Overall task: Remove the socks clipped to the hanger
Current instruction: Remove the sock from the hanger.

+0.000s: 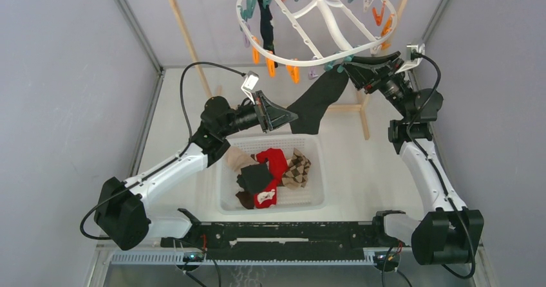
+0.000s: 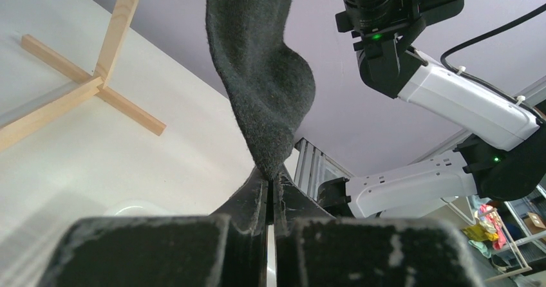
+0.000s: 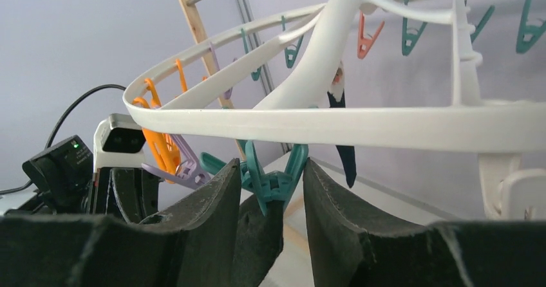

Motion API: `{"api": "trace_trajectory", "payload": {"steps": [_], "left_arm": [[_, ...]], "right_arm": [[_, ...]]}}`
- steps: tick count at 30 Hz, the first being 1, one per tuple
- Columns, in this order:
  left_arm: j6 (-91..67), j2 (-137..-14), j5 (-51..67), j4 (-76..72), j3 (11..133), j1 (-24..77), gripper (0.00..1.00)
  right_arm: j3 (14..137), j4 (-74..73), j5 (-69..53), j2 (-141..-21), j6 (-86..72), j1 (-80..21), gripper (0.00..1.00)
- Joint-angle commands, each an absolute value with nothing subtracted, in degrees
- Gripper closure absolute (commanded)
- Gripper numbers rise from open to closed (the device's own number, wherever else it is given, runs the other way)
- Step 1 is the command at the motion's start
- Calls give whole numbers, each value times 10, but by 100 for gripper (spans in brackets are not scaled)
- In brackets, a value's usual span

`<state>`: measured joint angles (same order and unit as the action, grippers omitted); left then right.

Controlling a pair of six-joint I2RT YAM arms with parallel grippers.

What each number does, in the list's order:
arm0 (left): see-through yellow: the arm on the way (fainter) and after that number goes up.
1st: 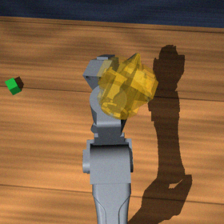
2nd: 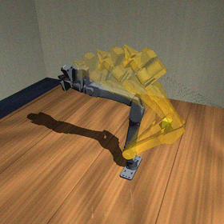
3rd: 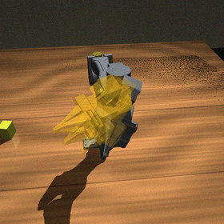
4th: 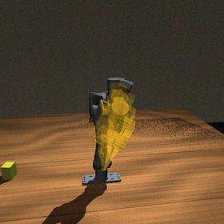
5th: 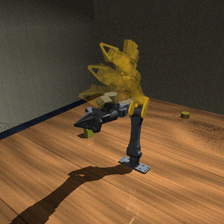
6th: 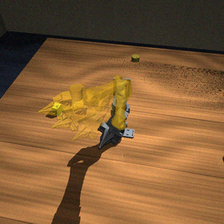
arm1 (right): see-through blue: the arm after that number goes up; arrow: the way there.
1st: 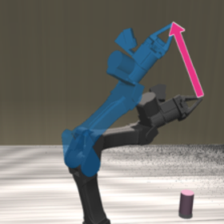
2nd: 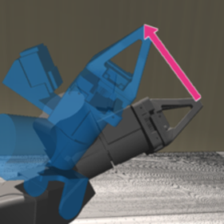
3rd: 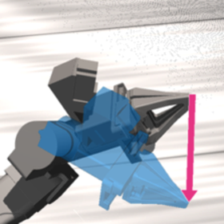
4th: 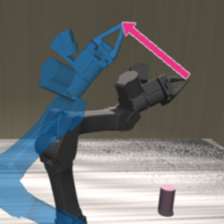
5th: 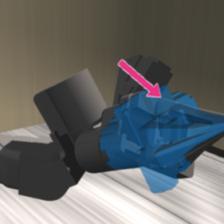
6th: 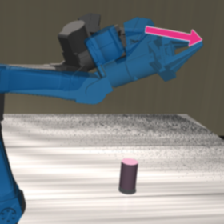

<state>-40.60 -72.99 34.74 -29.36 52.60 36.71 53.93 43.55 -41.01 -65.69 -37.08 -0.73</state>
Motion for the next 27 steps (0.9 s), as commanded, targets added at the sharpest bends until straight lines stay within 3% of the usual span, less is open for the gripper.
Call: {"api": "trace_trajectory", "payload": {"steps": [1, 11, 19, 23, 27], "left_arm": [[-410, -723, 354, -306, 560, 363, 98], [-408, -723, 353, -304, 558, 363, 98], [-408, -723, 354, -304, 556, 362, 98], [-408, -720, 354, -305, 552, 361, 98], [-408, -712, 353, -303, 542, 359, 98]], "right_arm": [[569, 478, -406, -665, -390, -4, 53], [574, 481, -407, -676, -390, -5, 63], [574, 469, -408, -671, -381, -5, 83], [573, 463, -409, -669, -375, -5, 98], [574, 461, -407, -669, -375, -5, 100]]}}
